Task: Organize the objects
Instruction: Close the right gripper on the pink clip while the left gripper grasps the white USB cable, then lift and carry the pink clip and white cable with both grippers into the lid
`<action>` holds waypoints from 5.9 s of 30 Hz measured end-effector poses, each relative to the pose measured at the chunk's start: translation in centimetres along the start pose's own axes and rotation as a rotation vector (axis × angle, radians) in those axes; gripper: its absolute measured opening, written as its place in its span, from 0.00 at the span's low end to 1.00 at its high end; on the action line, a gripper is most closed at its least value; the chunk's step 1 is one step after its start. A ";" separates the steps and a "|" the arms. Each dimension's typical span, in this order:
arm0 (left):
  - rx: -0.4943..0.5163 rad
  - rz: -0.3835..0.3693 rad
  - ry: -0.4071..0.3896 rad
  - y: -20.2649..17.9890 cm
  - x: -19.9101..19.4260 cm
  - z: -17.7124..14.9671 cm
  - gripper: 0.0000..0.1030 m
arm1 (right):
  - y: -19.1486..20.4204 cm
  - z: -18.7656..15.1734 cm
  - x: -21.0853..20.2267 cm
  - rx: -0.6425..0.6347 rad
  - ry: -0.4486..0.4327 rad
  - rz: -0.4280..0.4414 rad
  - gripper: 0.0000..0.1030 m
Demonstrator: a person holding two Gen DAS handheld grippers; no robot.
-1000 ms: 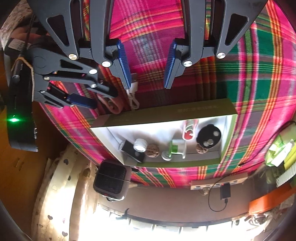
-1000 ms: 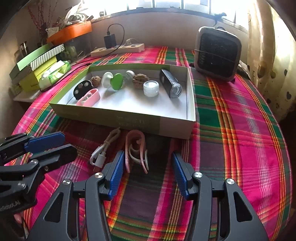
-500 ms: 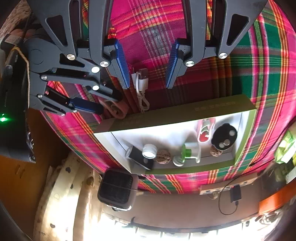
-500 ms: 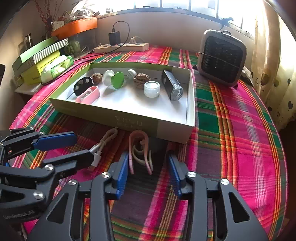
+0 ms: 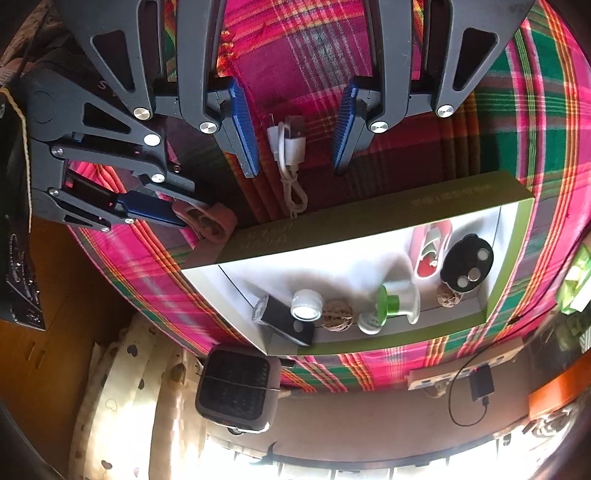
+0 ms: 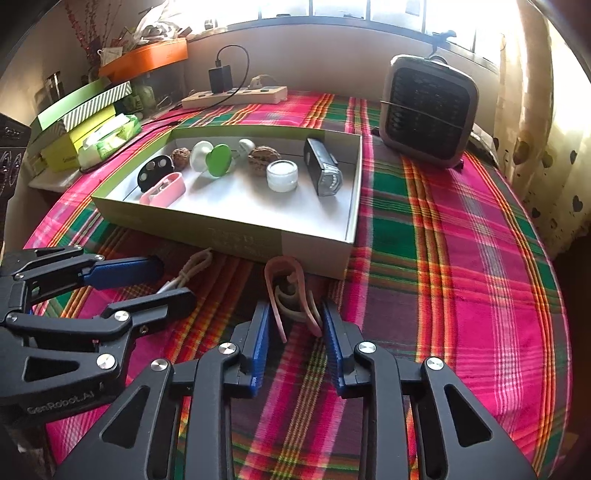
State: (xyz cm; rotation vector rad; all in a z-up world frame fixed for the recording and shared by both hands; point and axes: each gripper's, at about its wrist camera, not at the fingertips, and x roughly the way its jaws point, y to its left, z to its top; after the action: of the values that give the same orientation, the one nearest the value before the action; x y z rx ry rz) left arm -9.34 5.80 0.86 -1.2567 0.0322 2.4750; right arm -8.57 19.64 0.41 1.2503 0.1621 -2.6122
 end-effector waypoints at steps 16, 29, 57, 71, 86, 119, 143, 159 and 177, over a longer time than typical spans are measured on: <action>-0.018 0.068 -0.008 -0.3 0.1 0.0 0.19 | -0.3 -0.4 -0.4 0.006 -0.003 0.005 0.24; -0.026 0.071 -0.026 -0.4 -0.4 -0.1 0.16 | -0.4 -0.7 -0.7 0.005 -0.011 0.006 0.23; -0.031 0.050 -0.041 -0.3 -0.8 -0.5 0.15 | 0.2 -1.0 -1.6 0.009 -0.030 0.014 0.23; -0.020 0.058 -0.017 -0.6 -0.4 -0.6 0.16 | 0.2 -1.0 -1.7 0.011 -0.031 0.012 0.23; -0.021 0.053 -0.065 -0.8 -2.0 -0.6 0.16 | 0.8 -0.9 -2.7 0.002 -0.051 0.014 0.23; -0.056 0.104 -0.135 2.3 -3.5 2.8 0.16 | 1.7 3.5 -3.1 -0.035 -0.119 0.024 0.23; -0.084 0.128 -0.071 5.0 0.9 6.2 0.16 | 0.3 6.8 2.1 -0.068 -0.003 0.082 0.23; -0.078 0.118 -0.030 4.9 2.6 6.4 0.16 | 0.1 7.1 3.8 -0.103 0.055 0.116 0.23; -0.081 0.121 -0.005 4.8 3.3 6.6 0.16 | 0.0 7.4 4.5 -0.110 0.070 0.095 0.23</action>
State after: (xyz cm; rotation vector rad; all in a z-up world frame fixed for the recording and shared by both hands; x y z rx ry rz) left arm -17.78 3.56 1.62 -1.3182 0.0075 2.6059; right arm -16.81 17.45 1.55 1.2795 0.2484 -2.4459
